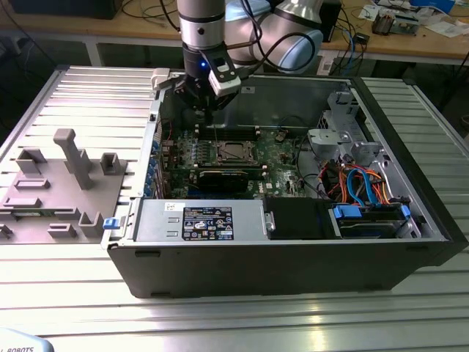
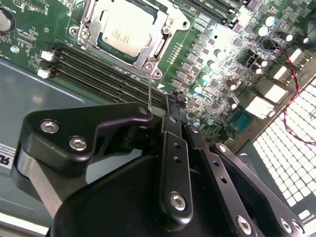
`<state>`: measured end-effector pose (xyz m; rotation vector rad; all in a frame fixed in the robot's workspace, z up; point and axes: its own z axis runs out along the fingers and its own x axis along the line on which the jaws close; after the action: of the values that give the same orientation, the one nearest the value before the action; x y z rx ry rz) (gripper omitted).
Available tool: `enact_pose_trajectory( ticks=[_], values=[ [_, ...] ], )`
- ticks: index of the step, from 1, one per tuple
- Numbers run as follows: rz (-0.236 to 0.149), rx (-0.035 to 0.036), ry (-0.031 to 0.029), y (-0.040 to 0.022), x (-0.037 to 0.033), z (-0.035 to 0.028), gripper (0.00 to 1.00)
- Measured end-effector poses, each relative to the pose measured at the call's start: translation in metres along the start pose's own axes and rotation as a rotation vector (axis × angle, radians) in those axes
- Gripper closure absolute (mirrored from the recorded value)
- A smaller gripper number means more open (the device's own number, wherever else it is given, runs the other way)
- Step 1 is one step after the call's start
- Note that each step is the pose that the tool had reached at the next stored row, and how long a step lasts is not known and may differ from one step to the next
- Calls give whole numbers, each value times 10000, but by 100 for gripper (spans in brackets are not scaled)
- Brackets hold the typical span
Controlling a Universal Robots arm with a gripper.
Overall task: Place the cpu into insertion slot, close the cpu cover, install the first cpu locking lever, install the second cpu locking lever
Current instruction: 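Install the first cpu locking lever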
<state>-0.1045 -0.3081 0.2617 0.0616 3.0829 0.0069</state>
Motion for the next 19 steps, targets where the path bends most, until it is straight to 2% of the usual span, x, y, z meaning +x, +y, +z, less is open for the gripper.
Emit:
enact_pose_trajectory(
  ticks=[10, 19],
  values=[
    [-1, 1, 22, 3, -83, 5, 89],
    [0, 1, 26, 4, -96, 6, 89]
  ],
)
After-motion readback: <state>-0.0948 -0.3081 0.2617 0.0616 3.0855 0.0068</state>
